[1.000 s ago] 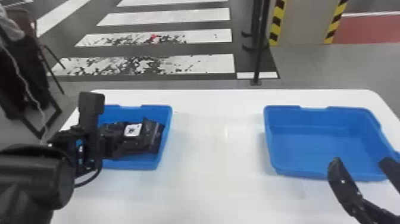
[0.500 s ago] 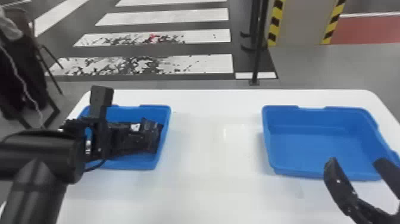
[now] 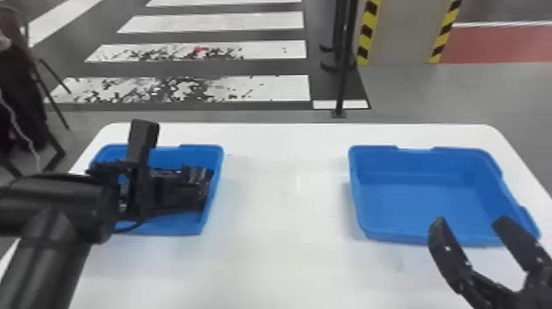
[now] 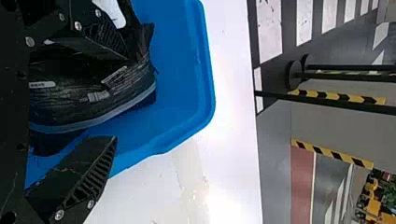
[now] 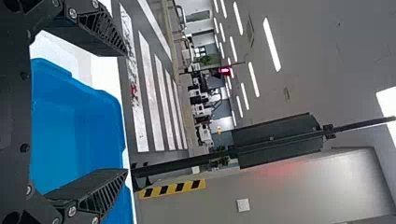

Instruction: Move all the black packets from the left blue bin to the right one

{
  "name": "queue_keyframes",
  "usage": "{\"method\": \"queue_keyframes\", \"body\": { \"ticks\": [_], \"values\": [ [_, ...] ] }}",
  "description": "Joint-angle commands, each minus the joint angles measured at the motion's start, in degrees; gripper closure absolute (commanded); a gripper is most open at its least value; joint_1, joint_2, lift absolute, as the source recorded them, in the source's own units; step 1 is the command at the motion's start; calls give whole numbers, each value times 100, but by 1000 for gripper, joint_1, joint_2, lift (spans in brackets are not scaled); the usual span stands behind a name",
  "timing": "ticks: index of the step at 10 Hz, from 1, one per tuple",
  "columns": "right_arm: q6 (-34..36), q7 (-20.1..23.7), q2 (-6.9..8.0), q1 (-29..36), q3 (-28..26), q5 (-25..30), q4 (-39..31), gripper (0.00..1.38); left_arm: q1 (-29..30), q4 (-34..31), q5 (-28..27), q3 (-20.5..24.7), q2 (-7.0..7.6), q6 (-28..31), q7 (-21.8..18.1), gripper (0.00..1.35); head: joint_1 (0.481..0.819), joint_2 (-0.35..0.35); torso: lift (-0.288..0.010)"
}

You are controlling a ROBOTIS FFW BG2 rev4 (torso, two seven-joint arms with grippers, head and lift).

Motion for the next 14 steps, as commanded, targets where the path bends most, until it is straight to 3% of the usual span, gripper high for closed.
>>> {"method": "queue_keyframes", "body": {
  "ticks": [1, 2, 3, 4, 6, 9, 11, 14],
  "values": [
    [0, 0, 5, -1, 0, 0, 7, 147, -39, 125, 73, -44, 16, 82, -52, 535, 695, 57, -185],
    [0, 0, 5, -1, 0, 0, 7, 147, -54, 125, 4, -101, 33, 180, -105, 958, 695, 54, -185],
    [0, 0, 5, -1, 0, -11, 7, 147, -11, 125, -64, -78, 24, 222, -105, 1144, 695, 51, -185],
    [0, 9, 5, 13, 0, -23, 7, 147, 3, 40, -156, -32, 24, 264, -132, 1213, 695, 53, -185],
    [0, 9, 5, 13, 0, -23, -7, 147, 382, -1099, -578, 345, 59, 827, -211, 1211, 695, 63, -185],
    [0, 26, 5, -1, 0, -23, -49, 147, 1142, -2603, -201, 1122, 33, 967, -211, 1211, 695, 117, -185],
    [0, 123, 5, -71, 57, -126, -77, 147, 1620, -3208, 587, 1248, -2, 461, -211, 1211, 695, 118, -185],
    [70, 466, 5, -324, 126, -297, -63, 147, 2014, -3222, 1821, 962, -169, -467, -228, 1211, 695, 31, -185]
  ]
}}
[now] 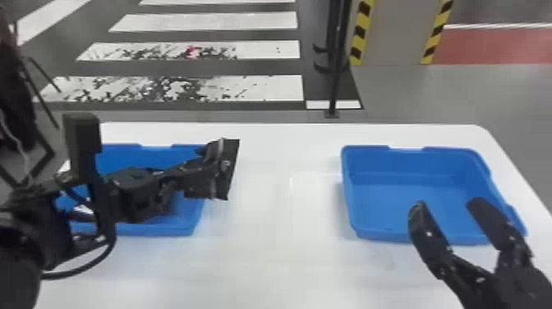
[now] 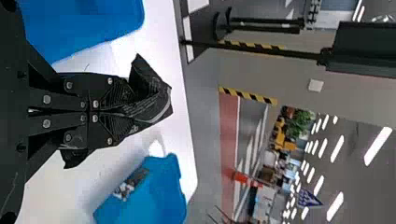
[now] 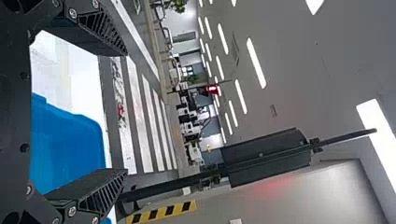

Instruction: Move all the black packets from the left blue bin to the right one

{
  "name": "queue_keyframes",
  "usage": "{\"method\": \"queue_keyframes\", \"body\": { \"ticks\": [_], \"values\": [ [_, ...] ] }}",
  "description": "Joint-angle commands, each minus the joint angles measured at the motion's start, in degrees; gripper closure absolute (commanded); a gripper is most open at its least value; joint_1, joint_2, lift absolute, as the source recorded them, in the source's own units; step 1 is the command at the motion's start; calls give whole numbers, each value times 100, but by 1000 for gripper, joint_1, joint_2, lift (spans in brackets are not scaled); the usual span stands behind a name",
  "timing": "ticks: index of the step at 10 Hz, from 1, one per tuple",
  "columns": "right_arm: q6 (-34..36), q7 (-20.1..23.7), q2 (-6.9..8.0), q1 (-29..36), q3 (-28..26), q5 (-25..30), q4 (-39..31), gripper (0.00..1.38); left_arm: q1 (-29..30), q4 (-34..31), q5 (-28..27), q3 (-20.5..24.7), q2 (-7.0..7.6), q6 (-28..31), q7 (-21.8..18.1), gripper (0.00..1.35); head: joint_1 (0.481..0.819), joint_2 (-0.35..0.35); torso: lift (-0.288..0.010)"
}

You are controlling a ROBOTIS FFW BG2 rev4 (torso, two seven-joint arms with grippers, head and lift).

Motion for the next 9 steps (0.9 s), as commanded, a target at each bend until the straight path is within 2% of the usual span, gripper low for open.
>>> {"method": "queue_keyframes", "body": {
  "ticks": [1, 3, 4, 6, 9],
  "values": [
    [241, 208, 5, -192, 67, -207, 14, 147, 74, -2, 382, -295, -10, -291, -8, 1211, 695, 15, -185],
    [1014, 841, 5, -642, 147, -572, 154, 140, 32, -2, 645, -729, 16, -333, -26, 1211, 695, -24, -185],
    [1436, 999, -35, -811, 238, -835, 154, 142, -10, -2, 794, -992, 43, -347, -26, 1211, 695, -30, -185],
    [1858, 1236, -123, -1106, 284, -1166, 267, 145, -123, 12, 1034, -1449, 60, -375, -26, 1211, 695, -45, -185],
    [2083, 1342, -176, -1416, 330, -1555, 506, 145, -151, 12, 1216, -1769, 78, -347, -17, 1211, 695, -86, -185]
  ]
}}
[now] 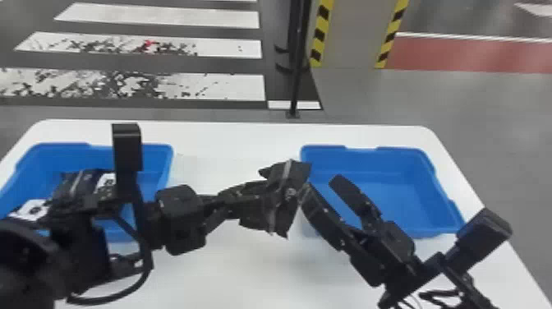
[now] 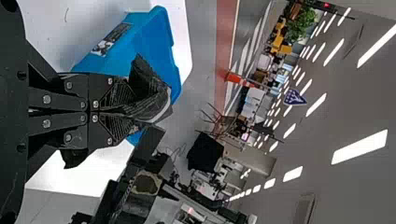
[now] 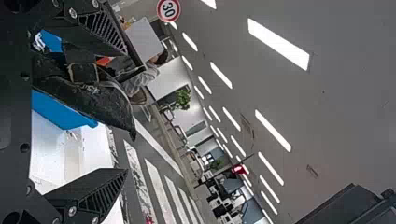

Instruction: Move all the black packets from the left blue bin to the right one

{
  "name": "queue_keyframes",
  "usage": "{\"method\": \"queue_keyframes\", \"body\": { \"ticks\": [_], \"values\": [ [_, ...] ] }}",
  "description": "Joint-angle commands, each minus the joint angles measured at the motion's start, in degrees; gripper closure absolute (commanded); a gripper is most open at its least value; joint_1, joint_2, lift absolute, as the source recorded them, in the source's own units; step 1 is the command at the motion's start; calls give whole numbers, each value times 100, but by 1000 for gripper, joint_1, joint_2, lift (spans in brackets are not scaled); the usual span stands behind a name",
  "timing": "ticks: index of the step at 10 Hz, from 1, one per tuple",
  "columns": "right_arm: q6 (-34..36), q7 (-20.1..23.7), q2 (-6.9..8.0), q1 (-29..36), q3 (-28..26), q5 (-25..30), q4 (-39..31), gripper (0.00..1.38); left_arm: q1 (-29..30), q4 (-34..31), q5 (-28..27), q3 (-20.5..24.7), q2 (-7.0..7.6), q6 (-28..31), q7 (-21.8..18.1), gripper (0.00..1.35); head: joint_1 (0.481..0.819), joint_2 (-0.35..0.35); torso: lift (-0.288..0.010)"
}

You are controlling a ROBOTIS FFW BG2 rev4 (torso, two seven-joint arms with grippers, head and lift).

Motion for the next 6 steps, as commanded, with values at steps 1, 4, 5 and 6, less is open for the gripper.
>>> {"method": "queue_keyframes", "body": {
  "ticks": [1, 4, 5, 6],
  "values": [
    [47, -1, -10, -135, 24, -152, 141, 145, -17, 0, 59, -139, 2, 5, 0, 1211, 695, -92, -185],
    [18, -1, -18, -332, 24, -152, 267, 321, -60, 0, 127, -311, 28, 47, 9, 1211, 695, -119, -185],
    [4, -1, -18, -346, 24, -117, 267, 823, -60, 0, 116, -322, 28, 47, 9, 1211, 695, -125, -185],
    [-249, -28, -18, -332, 58, -129, 323, 1030, -60, 0, 127, -299, 19, 5, 9, 1211, 695, -129, -185]
  ]
}}
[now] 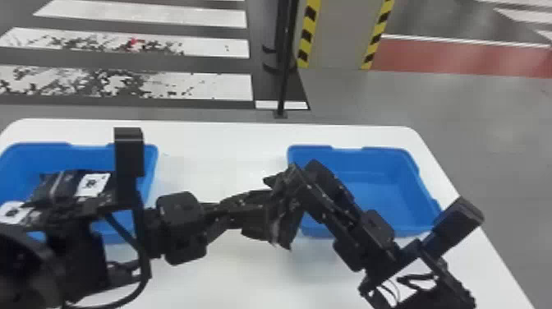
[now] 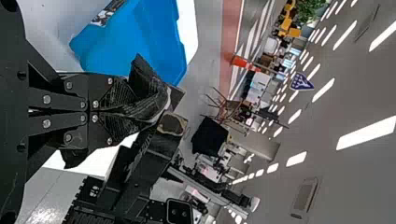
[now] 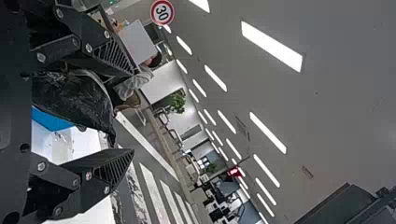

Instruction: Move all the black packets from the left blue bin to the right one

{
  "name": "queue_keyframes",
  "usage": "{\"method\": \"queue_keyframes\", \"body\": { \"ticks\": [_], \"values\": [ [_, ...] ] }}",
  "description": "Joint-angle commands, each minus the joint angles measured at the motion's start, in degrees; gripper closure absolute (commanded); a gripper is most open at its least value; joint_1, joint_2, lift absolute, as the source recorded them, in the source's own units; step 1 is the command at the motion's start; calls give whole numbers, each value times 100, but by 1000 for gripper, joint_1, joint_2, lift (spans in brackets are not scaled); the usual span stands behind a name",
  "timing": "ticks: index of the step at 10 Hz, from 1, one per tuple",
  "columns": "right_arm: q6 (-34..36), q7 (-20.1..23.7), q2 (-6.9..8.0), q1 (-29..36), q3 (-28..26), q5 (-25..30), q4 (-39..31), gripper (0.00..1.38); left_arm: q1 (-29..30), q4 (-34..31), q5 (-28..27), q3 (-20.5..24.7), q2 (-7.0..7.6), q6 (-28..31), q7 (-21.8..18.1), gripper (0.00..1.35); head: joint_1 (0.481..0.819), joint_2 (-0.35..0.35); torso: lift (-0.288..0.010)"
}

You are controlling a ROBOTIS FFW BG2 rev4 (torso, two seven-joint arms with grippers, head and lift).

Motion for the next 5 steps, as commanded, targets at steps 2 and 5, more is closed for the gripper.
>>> {"method": "queue_keyframes", "body": {
  "ticks": [2, 5],
  "values": [
    [69, 4, -9, -12, 209, -732, 338, 987, -28, -2, 18, -1, -13, -45, 0, 1211, 695, -131, -185],
    [-353, 57, -9, -40, 301, -709, 436, 1271, -57, -2, 40, -24, -13, -59, 0, 1211, 695, -106, -185]
  ]
}}
